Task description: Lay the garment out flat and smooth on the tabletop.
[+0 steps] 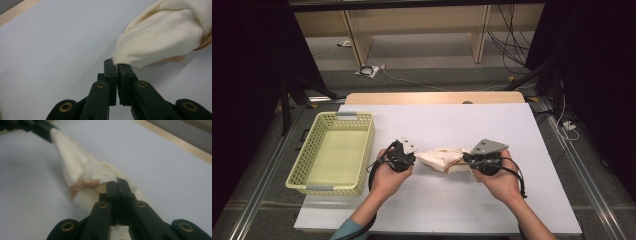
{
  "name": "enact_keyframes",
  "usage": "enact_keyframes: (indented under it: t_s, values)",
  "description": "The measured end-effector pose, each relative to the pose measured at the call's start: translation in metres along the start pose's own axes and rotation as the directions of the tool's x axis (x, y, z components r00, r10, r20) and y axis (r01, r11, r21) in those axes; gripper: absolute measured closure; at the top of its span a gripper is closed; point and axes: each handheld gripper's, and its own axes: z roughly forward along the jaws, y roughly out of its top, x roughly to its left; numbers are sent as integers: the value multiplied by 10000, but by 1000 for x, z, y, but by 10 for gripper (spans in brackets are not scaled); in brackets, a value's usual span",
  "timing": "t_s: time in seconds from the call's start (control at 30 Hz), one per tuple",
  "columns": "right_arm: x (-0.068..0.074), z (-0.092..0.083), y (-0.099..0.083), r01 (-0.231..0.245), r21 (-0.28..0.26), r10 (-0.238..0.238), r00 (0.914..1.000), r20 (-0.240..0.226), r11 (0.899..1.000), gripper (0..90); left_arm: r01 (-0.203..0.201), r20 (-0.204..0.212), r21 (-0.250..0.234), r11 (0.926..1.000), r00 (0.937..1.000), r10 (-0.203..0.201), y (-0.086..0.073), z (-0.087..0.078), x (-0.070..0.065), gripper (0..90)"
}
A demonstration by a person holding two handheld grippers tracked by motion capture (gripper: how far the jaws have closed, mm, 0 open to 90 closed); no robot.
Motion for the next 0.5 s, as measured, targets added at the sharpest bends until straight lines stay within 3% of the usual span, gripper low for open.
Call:
enact_keyframes:
  t_s: [0.13,0.27,0.5]
  values:
    - [-29,-17,-5,-875,-354,896,9940,632,9955,897,103,-29,-2,9999,9999,-103,0,-2,5,867]
    - [-55,-31,-14,-1753,-588,1809,9774,1091,9828,897,193,-56,13,9998,9998,-193,0,-3,7,866]
    - [-78,-35,-28,-2637,-671,2710,9508,1504,9623,896,172,-36,-70,9998,9998,-172,2,0,5,865]
